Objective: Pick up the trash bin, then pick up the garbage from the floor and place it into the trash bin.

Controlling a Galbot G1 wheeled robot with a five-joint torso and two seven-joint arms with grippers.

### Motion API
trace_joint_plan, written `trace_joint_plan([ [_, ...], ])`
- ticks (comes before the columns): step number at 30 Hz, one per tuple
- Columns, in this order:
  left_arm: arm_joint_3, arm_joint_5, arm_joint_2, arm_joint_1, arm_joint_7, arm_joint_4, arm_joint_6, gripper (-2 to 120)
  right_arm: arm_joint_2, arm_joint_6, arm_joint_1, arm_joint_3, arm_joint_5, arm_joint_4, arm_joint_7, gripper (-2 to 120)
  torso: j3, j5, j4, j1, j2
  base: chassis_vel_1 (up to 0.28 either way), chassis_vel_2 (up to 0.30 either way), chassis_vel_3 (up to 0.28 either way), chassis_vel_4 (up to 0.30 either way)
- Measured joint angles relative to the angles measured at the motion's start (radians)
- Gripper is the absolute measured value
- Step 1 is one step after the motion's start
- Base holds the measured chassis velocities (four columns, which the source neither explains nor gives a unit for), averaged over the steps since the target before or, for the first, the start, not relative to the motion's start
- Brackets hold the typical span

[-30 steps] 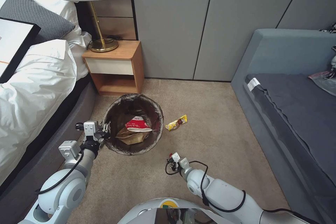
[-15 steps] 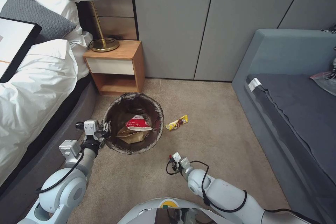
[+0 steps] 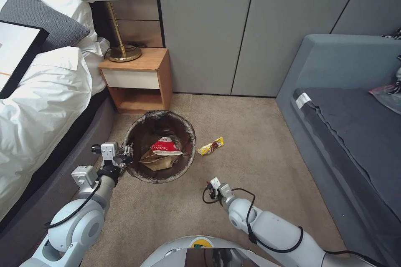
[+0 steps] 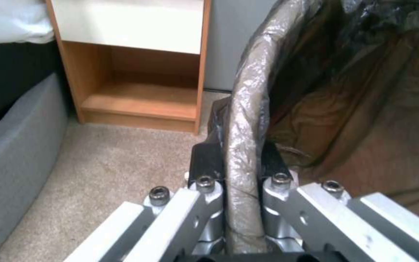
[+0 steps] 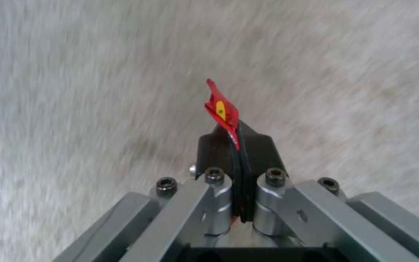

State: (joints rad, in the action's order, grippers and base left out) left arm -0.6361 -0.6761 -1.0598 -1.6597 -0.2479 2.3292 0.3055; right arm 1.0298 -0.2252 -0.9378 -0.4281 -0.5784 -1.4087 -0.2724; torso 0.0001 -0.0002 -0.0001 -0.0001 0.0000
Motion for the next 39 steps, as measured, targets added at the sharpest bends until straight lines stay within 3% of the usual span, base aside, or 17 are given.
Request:
trace_joint_plan([
  [5,0.003,0.0,0.004,-0.004,-0.001,0.001,0.001,4,-0.016,0.005,-0.01,0.045,-0.002,-0.051,-0.007,0,0.0,0.0001,-0.0001,0.0,0.0,0.0,0.0,0.0,0.0],
  [8,0.009,0.0,0.012,-0.013,-0.002,0.004,0.002,4,-0.041,0.013,-0.007,0.132,-0.021,-0.153,-0.023,0,0.0,0.0001,0.0,0.0,0.0,0.0,0.0,0.0,0.0],
  [16,0.023,0.0,0.021,-0.041,-0.003,0.009,0.003,4,-0.064,0.024,0.034,0.219,-0.04,-0.283,-0.042,0,0.0,0.0002,0.0002,0.0,0.0,0.0,0.0,0.0,0.0],
  [19,0.028,0.007,0.024,-0.05,-0.004,0.015,0.005,4,-0.085,0.017,0.126,0.305,-0.105,-0.459,-0.079,0,0.0,0.0003,0.0002,0.0,0.0,0.0,0.0,0.0,0.0],
  [31,0.062,0.042,0.01,-0.052,-0.001,0.01,0.009,4,-0.169,0.035,0.323,0.346,-0.278,-0.732,-0.086,0,0.0,0.0002,0.0001,0.0,0.0,0.0,0.0,0.0,0.0],
  [39,0.075,0.045,0.005,-0.032,-0.003,0.006,0.017,4,-0.187,0.067,0.363,0.297,-0.324,-0.809,-0.031,0,0.0,0.0002,0.0001,0.0,0.0,0.0,0.0,0.0,0.0],
])
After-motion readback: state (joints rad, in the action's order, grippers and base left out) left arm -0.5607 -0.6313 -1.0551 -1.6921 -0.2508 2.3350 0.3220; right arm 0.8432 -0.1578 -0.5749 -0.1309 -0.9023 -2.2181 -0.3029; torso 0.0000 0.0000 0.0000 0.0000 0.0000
